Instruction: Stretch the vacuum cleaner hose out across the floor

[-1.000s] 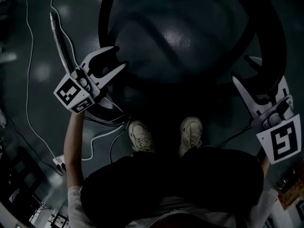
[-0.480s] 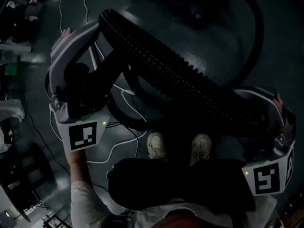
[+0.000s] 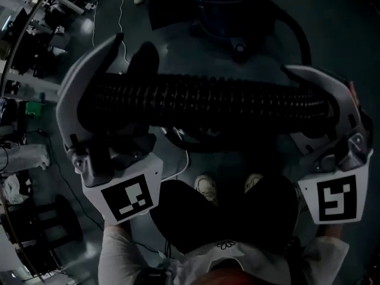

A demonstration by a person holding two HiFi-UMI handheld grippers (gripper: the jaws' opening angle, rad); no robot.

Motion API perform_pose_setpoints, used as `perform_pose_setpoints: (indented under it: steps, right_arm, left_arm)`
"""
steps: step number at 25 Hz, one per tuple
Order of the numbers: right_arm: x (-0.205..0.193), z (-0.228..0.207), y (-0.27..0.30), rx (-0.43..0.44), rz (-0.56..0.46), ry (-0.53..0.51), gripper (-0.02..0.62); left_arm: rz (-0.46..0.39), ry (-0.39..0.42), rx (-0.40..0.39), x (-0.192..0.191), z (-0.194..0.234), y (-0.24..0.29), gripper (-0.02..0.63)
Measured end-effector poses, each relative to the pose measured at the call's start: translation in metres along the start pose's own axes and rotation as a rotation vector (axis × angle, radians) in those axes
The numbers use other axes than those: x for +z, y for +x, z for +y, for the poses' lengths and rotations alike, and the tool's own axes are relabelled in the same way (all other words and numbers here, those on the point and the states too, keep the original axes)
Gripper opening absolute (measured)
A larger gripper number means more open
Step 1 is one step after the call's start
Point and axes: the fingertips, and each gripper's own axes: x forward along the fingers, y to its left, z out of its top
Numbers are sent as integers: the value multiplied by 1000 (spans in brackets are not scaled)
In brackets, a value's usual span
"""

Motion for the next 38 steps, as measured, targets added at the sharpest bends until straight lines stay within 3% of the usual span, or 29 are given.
perform_pose_setpoints:
  steps: [2,3,5,7,10,13,16,21,24,26,29,32,34,38]
  right_arm:
    - [-11,-31,-4,-251,-191,219,170]
    - [-28,-36,-2,-325,-235,325,170]
    - [-80,-21,16,-361,-197,528,170]
    - [-135,9,35,-315,-112,759,170]
    - [-193,54,61,-153,-10,1094,172]
    - [-231,127,95,-40,133,1169,172]
    - [-241,205,133,36,184,1232,170]
    - [-259,232,161,35,169,1426,170]
    - [-255,240,161,92,156,1427,170]
    - [-241,224,157,112,145,1399,122]
    - [-190,155,141,59,124,1312,97]
    - [-89,62,117,37,114,1172,95]
    - [-9,-11,95,12,109,1092,92]
    - [143,-168,54,-42,77,896,89]
  left_arm:
    - [63,-25,51,-11,10,17,120]
    - [97,-30,50,-22,8,23,120]
    - [189,-36,26,-53,1,30,120]
    - [275,-45,16,-72,-1,32,120]
    - [352,-66,33,-76,13,43,120]
    - [344,-80,21,-93,2,51,120]
    - [313,-96,26,-114,-10,29,120]
    - [340,-73,23,-138,-14,25,120]
    - [345,-86,15,-151,-19,24,120]
    - [339,-135,32,-155,-10,28,120]
    - [362,-357,127,-155,54,25,120]
    - [436,-499,152,-148,158,3,120]
    - [541,-566,169,-145,224,-27,120]
    - [721,-790,231,-129,311,-90,120]
